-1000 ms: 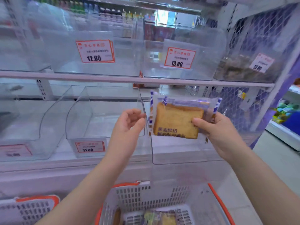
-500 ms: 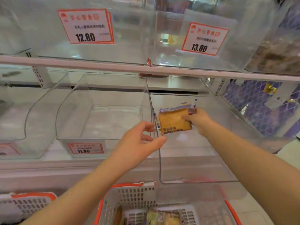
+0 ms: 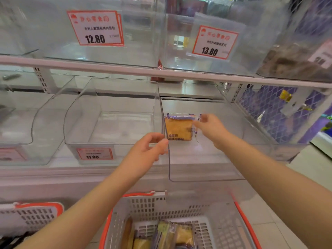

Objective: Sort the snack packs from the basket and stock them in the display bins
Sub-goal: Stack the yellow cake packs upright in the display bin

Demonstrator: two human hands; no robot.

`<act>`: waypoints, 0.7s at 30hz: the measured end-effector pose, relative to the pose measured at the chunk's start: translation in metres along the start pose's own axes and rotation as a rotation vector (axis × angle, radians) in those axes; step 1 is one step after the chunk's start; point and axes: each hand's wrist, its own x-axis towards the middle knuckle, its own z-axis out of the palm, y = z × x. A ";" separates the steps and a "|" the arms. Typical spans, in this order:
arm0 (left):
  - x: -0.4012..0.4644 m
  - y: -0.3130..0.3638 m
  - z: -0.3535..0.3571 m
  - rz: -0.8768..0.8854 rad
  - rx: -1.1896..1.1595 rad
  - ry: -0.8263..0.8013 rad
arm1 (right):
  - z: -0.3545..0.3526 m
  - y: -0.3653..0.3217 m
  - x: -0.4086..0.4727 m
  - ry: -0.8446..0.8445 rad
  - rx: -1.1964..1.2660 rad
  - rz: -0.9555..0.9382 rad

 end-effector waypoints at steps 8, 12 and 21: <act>-0.042 -0.054 0.009 -0.260 -0.104 0.068 | -0.036 0.012 -0.154 -0.417 0.144 -0.388; -0.060 -0.120 0.029 -0.375 0.136 0.044 | 0.001 0.059 -0.176 -0.516 -0.002 -0.291; -0.126 -0.283 0.071 -0.692 0.525 -0.201 | 0.105 0.201 -0.193 -0.659 -0.279 0.010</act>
